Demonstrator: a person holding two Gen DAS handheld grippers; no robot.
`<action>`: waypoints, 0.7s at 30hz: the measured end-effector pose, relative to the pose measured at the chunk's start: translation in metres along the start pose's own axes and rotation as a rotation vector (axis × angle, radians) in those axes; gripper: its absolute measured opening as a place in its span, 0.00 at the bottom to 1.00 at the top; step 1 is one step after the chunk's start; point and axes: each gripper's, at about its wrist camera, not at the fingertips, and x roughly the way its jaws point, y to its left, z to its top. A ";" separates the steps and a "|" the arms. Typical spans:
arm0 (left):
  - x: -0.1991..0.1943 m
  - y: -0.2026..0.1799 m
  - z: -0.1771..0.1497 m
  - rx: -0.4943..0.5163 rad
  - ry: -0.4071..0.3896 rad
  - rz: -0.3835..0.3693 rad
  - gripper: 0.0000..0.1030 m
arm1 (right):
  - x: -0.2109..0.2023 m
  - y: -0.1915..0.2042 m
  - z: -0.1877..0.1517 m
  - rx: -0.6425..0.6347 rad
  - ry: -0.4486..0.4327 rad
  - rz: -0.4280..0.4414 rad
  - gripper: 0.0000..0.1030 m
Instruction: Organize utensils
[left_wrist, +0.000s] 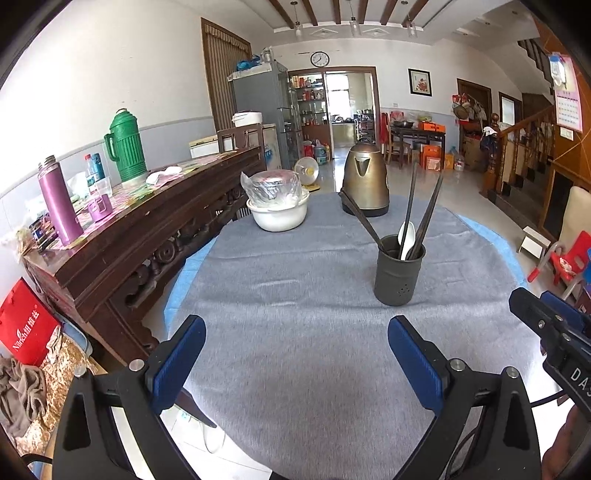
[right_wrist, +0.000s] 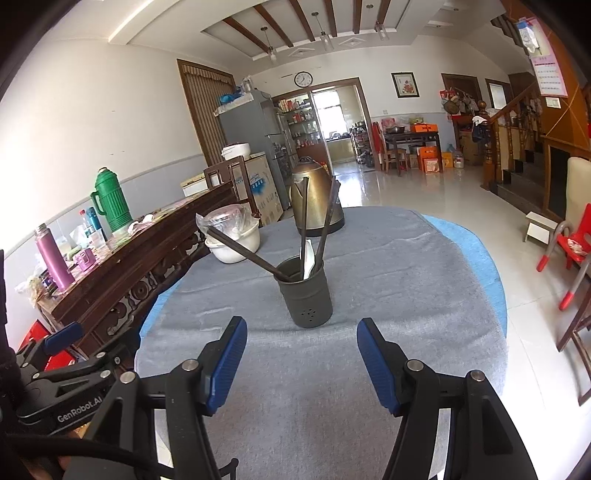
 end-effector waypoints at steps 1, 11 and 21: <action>-0.001 0.001 -0.001 -0.003 0.002 0.002 0.96 | 0.000 0.000 0.000 0.002 0.001 0.000 0.64; -0.011 0.010 -0.004 -0.004 -0.018 0.025 0.96 | -0.001 0.007 -0.006 0.021 0.014 0.009 0.64; -0.009 0.014 -0.005 -0.014 -0.006 0.025 0.96 | 0.004 0.016 -0.011 0.003 0.037 0.016 0.64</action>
